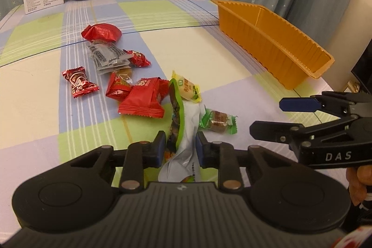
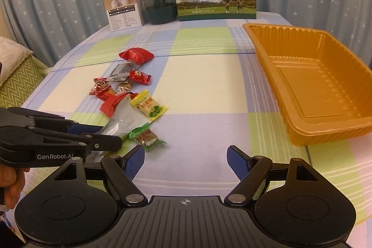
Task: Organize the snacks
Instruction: 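Grasp the white-green snack bag with the left tool while the right tool grasps the green-wrapped candy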
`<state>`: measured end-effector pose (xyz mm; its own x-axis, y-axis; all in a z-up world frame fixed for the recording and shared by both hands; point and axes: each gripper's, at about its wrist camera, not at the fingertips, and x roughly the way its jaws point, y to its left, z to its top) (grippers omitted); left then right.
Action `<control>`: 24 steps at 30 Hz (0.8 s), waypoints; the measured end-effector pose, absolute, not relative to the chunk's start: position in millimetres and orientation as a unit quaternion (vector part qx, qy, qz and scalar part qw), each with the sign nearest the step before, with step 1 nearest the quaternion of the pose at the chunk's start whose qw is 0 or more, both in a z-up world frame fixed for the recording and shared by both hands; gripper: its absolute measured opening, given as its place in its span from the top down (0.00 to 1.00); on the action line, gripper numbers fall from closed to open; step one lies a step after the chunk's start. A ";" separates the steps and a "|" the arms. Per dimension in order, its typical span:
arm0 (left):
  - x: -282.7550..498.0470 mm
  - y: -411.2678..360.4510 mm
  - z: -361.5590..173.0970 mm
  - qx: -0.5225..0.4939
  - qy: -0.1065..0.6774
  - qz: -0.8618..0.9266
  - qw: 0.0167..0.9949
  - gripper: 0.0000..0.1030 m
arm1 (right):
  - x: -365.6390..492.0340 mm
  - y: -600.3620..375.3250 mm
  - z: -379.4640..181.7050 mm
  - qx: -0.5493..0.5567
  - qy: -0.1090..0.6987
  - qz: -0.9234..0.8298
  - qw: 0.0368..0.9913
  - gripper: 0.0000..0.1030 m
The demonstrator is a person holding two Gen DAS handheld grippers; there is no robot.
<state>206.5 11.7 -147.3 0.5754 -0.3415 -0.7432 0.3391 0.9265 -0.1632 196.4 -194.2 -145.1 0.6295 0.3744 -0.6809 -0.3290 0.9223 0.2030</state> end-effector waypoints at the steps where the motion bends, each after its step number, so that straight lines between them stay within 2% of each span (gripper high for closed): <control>1: 205.2 11.9 -146.3 0.006 0.418 -0.189 0.889 0.77 | 196.6 -192.5 -145.5 0.027 0.382 0.198 0.902 0.24; 2: 203.2 12.3 -144.9 0.014 0.413 -0.185 0.891 0.77 | 196.7 -189.8 -145.6 0.021 0.379 0.201 0.903 0.25; 6: 196.6 20.2 -135.7 0.025 0.400 -0.183 0.898 0.77 | 198.9 -176.5 -147.4 -0.006 0.366 0.234 0.901 0.38; 11: 190.8 23.5 -133.4 0.036 0.400 -0.183 0.897 0.77 | 209.6 -159.1 -151.6 -0.042 0.352 0.267 0.896 0.43; 20: 192.1 19.5 -144.2 0.046 0.412 -0.181 0.892 0.77 | 222.3 -142.5 -164.3 -0.078 0.358 0.289 0.884 0.77; 24: 194.2 17.5 -145.7 0.051 0.412 -0.178 0.892 0.76 | 221.5 -143.9 -163.4 -0.068 0.362 0.284 0.885 0.80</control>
<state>194.2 17.5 -145.7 0.5980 -0.2758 -0.7526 0.3589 0.9317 -0.0562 221.5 -143.9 -163.4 0.5768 0.4532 -0.6797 -0.5521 0.8295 0.0846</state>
